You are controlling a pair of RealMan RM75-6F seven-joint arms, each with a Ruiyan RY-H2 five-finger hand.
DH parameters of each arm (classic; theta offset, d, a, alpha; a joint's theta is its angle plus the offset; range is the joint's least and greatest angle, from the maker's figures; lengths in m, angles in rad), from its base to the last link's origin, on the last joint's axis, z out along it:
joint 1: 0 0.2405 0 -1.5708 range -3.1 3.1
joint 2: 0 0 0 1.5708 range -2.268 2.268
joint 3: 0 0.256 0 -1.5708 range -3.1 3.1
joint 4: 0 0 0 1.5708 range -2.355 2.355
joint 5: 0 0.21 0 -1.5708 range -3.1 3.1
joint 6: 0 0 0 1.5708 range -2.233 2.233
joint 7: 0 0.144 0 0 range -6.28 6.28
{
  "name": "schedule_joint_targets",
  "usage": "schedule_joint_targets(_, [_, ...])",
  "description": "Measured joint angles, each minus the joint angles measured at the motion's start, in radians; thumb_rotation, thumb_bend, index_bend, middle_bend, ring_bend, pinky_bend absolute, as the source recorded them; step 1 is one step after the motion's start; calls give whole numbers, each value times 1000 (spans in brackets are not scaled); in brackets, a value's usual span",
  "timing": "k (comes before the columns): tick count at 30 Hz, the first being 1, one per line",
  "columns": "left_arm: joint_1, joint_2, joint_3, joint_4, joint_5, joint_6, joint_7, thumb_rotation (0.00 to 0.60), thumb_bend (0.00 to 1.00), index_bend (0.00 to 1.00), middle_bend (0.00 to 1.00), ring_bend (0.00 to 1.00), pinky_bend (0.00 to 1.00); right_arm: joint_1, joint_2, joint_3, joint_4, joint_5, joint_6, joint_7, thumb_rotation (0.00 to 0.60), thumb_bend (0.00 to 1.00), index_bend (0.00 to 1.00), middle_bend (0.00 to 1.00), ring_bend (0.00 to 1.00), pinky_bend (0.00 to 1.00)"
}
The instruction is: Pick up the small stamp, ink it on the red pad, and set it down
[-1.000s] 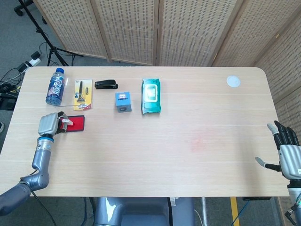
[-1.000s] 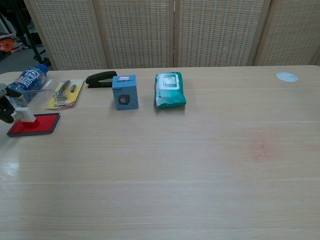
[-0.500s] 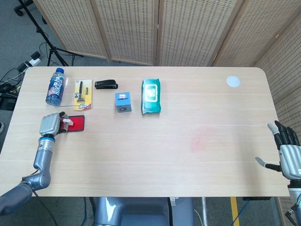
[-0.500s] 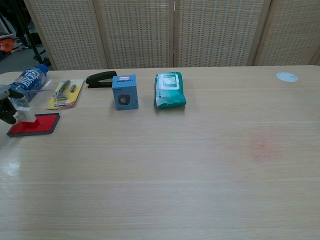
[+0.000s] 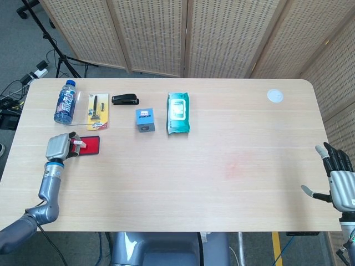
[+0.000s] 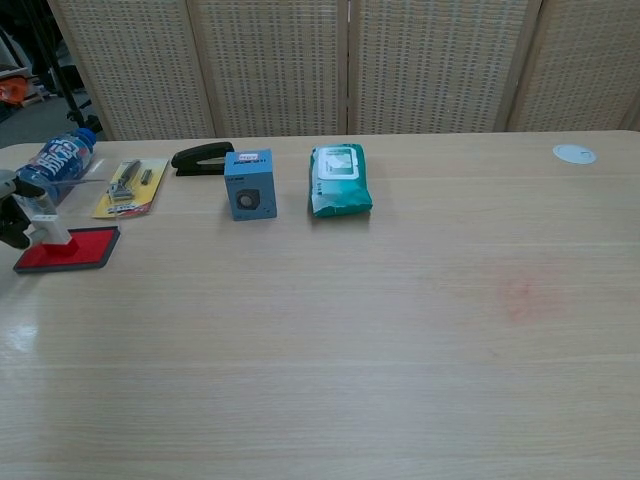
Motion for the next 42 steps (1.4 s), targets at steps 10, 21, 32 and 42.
schedule_joint_targets(10, [11,79,-7,-146,1,34,34,600,560,590,980,1000,1000,-1,1,-1,-2,-3,3,0,600,0,0,0,0,0])
schedule_joint_targets(21, [66,192,17,-352,61,132,20,600,558,590,980,1000,1000,-5,6,-2,-10,-11,15,4,600,0,0,0,0,0])
schedule_joint_targets(32, [161,257,126,-413,209,218,-115,600,550,590,980,1000,1000,-9,13,-5,-16,-24,25,16,600,0,0,0,0,0])
schedule_joint_targets(42, [179,203,164,-313,235,202,-176,600,530,590,980,1000,1000,-9,12,-7,-19,-25,24,9,600,0,0,0,0,0])
